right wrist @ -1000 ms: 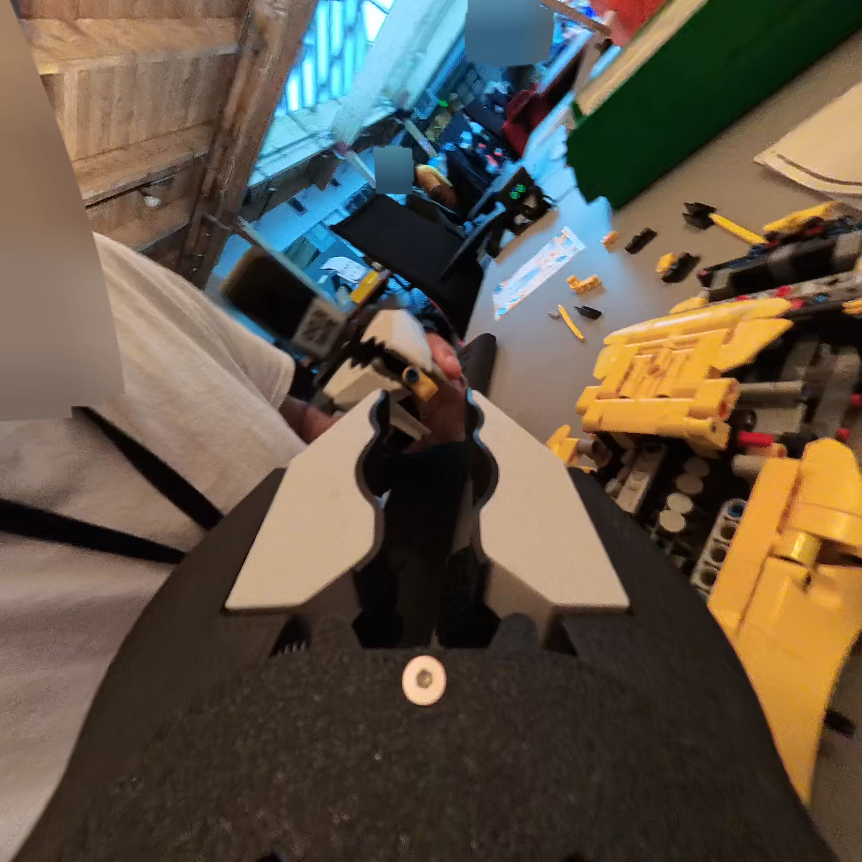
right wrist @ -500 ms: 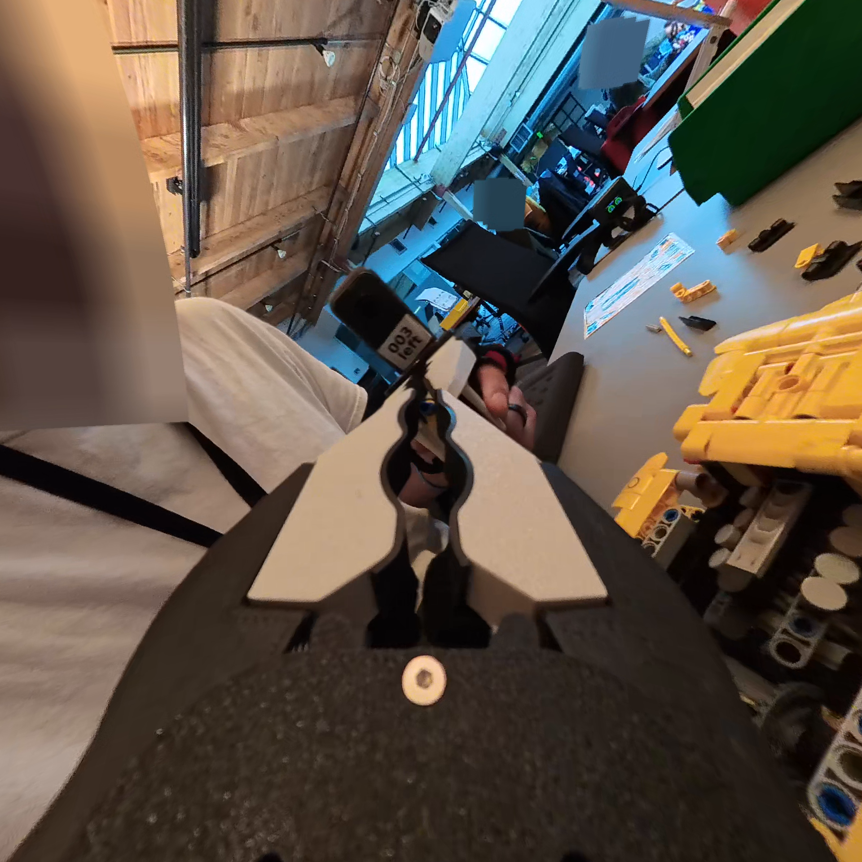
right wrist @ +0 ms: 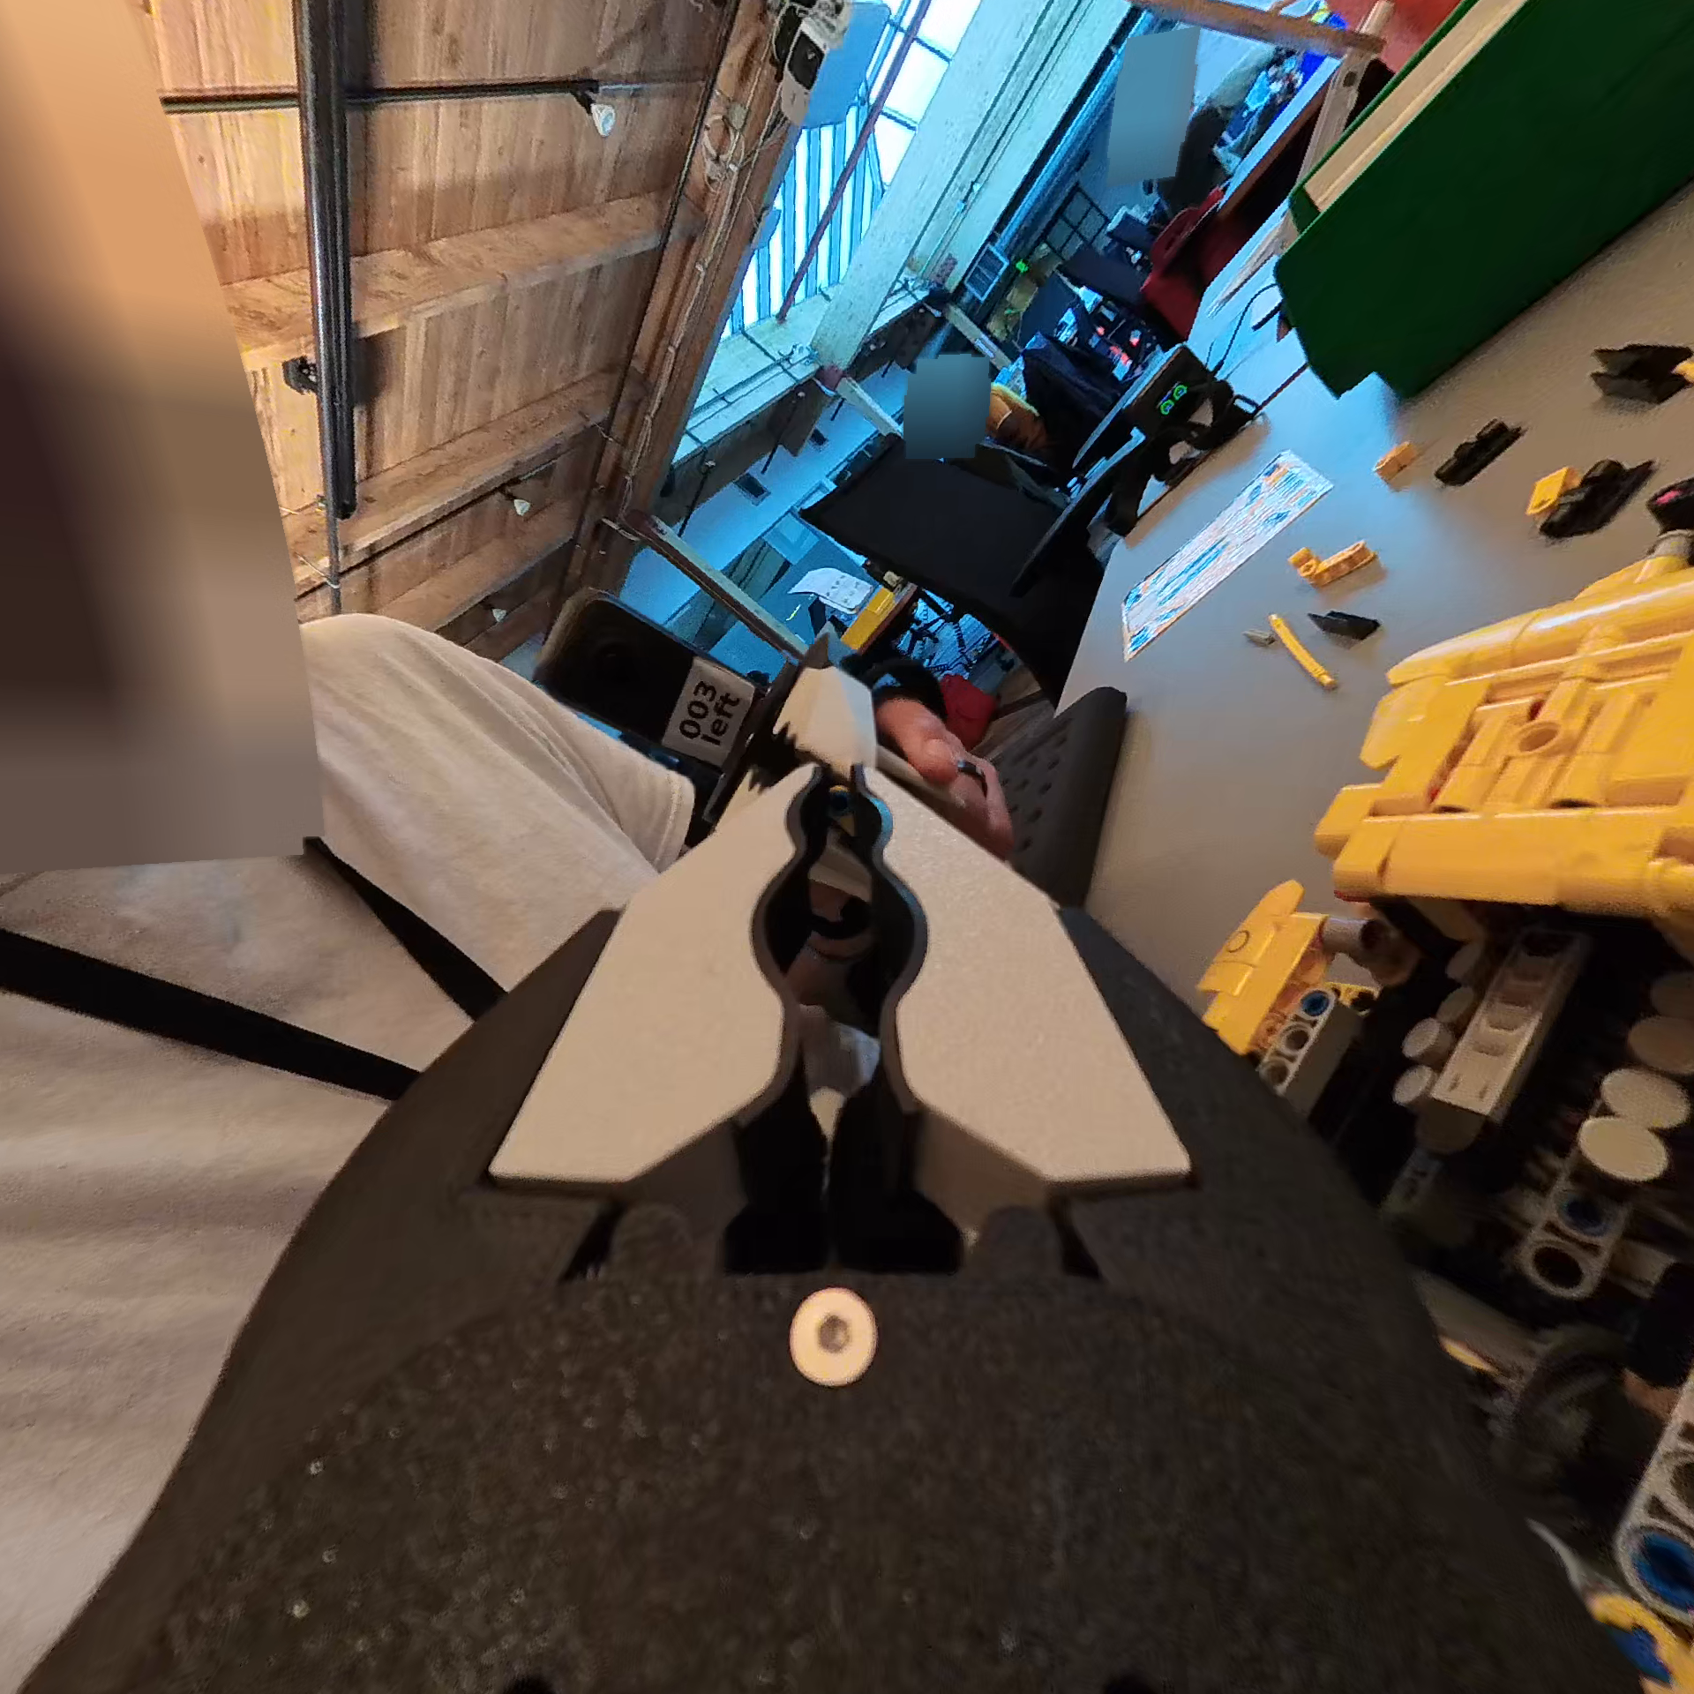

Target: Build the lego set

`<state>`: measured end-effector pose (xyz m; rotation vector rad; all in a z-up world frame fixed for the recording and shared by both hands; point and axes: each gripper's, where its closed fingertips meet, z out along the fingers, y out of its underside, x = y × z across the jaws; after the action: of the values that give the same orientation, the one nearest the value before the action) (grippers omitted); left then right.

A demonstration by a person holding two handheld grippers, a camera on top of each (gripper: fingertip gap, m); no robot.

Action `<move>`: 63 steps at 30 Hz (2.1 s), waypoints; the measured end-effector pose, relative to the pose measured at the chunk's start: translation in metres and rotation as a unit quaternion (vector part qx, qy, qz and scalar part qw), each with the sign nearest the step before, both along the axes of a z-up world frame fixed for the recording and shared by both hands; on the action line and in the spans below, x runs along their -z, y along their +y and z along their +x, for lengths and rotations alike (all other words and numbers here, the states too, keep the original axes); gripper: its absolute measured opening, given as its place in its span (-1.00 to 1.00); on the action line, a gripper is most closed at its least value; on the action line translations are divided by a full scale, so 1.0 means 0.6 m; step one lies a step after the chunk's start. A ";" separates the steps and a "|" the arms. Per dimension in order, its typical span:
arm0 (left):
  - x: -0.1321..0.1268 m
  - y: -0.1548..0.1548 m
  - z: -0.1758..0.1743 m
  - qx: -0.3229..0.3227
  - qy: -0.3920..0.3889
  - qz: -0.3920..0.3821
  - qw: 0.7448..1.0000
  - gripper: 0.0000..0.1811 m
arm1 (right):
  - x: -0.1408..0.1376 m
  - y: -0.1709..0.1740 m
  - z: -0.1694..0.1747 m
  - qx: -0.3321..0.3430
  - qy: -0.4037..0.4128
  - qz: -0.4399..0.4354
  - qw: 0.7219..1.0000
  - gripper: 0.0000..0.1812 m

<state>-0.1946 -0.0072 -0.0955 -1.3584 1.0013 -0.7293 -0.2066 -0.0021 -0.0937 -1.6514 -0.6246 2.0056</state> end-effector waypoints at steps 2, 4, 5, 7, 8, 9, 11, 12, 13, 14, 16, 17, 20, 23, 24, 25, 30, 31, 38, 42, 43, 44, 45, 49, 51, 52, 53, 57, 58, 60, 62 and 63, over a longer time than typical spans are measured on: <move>0.000 0.002 -0.001 -0.011 0.006 0.012 1.000 -0.93 | 0.000 0.002 -0.001 0.007 -0.003 0.006 1.000 -0.97; 0.001 0.004 -0.002 -0.022 0.015 0.031 0.999 -0.93 | 0.001 0.005 -0.002 0.016 -0.005 0.007 1.000 -0.92; 0.001 0.005 -0.001 -0.023 0.020 0.036 0.999 -0.93 | 0.001 0.003 -0.002 0.009 -0.002 0.002 1.000 -0.91; 0.000 0.003 0.000 -0.022 0.020 0.038 0.999 -0.93 | 0.001 0.003 -0.001 0.007 0.003 -0.002 1.000 -0.96; 0.000 0.002 0.000 -0.021 0.023 0.041 0.999 -0.93 | 0.002 0.003 -0.001 0.006 0.000 -0.002 1.000 -0.96; 0.002 0.002 0.000 -0.023 0.028 0.047 0.998 -0.93 | 0.003 0.002 0.000 0.004 -0.006 0.000 1.000 -0.96; 0.004 0.005 -0.001 -0.035 0.037 0.060 0.997 -0.93 | 0.005 0.006 0.000 0.017 -0.014 0.011 1.000 -0.96; 0.002 0.007 -0.002 -0.039 0.037 0.067 0.996 -0.93 | 0.004 0.008 0.001 0.019 -0.009 0.006 1.000 -0.91; 0.001 0.007 -0.003 -0.039 0.038 0.069 0.996 -0.93 | 0.003 0.006 0.001 0.012 -0.004 -0.002 1.000 -0.90; 0.000 0.009 -0.005 -0.042 0.038 0.069 0.996 -0.93 | 0.006 0.006 0.001 0.010 -0.007 -0.005 1.000 -0.91; 0.000 0.010 -0.007 -0.040 0.040 0.069 0.996 -0.93 | 0.007 0.003 0.001 0.007 -0.008 -0.003 1.000 -0.97; 0.000 0.009 -0.007 -0.038 0.041 0.072 0.996 -0.93 | 0.008 0.002 0.001 0.004 -0.010 -0.004 1.000 -0.97; -0.002 0.009 -0.007 -0.039 0.044 0.082 0.995 -0.93 | 0.003 0.003 0.000 0.008 -0.001 0.002 1.000 -0.96; -0.002 0.008 -0.008 -0.038 0.053 0.093 0.994 -0.93 | 0.001 0.003 0.000 0.000 0.006 -0.016 1.000 -0.95; -0.001 0.008 -0.007 -0.040 0.057 0.096 0.993 -0.93 | 0.004 0.003 0.000 0.002 0.000 -0.011 1.000 -0.97; -0.001 0.007 -0.007 -0.041 0.059 0.100 0.992 -0.93 | 0.004 0.003 0.000 0.001 0.000 -0.013 1.000 -0.97; -0.002 0.003 -0.006 -0.033 0.050 0.109 0.992 -0.93 | 0.004 -0.001 0.002 -0.021 0.020 -0.051 0.998 -0.97; -0.001 0.001 -0.006 -0.027 0.047 0.110 0.992 -0.93 | 0.005 -0.002 0.001 -0.029 0.025 -0.064 0.997 -0.97; -0.012 -0.008 -0.003 0.004 0.013 0.103 0.995 -0.93 | -0.003 -0.010 0.002 -0.066 0.069 -0.111 0.989 -0.97; -0.005 -0.003 -0.003 0.012 0.007 0.088 0.996 -0.94 | 0.004 -0.006 0.002 -0.064 0.076 -0.133 0.986 -0.97; 0.007 0.005 -0.003 0.012 0.023 0.072 0.997 -0.93 | 0.015 0.002 0.002 -0.042 0.044 -0.108 0.992 -0.97; 0.019 0.015 -0.003 0.008 0.031 0.051 0.998 -0.93 | 0.028 0.012 0.005 -0.016 -0.005 -0.069 0.997 -0.96; 0.031 0.028 -0.004 -0.002 0.032 0.029 0.999 -0.93 | 0.039 0.030 0.014 0.021 -0.056 -0.021 0.998 -0.89; 0.089 0.070 0.000 -0.038 0.087 -0.029 0.995 -0.93 | 0.070 0.105 0.068 0.152 -0.274 0.162 0.936 -0.71; 0.089 0.075 0.010 -0.039 0.088 -0.032 0.995 -0.94 | 0.084 0.126 0.085 0.179 -0.340 0.205 0.900 -0.61; 0.090 0.077 0.015 -0.039 0.085 -0.040 0.995 -0.94 | 0.096 0.133 0.092 0.183 -0.362 0.215 0.888 -0.57; 0.096 0.082 0.020 -0.045 0.087 -0.054 0.994 -0.94 | 0.109 0.139 0.095 0.184 -0.379 0.219 0.880 -0.48; 0.111 0.086 0.033 -0.061 0.085 -0.102 0.989 -0.94 | 0.148 0.146 0.090 0.168 -0.427 0.293 0.839 -0.32; 0.115 0.088 0.034 -0.070 0.082 -0.114 0.988 -0.93 | 0.150 0.150 0.089 0.170 -0.438 0.315 0.825 -0.34; 0.117 0.093 0.035 -0.083 0.073 -0.134 0.985 -0.94 | 0.146 0.149 0.082 0.161 -0.438 0.333 0.819 -0.45; 0.116 0.098 0.034 -0.094 0.050 -0.159 0.982 -0.94 | 0.151 0.145 0.076 0.145 -0.428 0.316 0.834 -0.54; 0.114 0.098 0.035 -0.094 0.035 -0.172 0.980 -0.94 | 0.151 0.148 0.077 0.147 -0.425 0.313 0.836 -0.53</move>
<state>-0.1737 0.0518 -0.1639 -1.7644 0.8096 -0.7373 -0.1601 0.0864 -0.1845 -1.9625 -1.0886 0.6334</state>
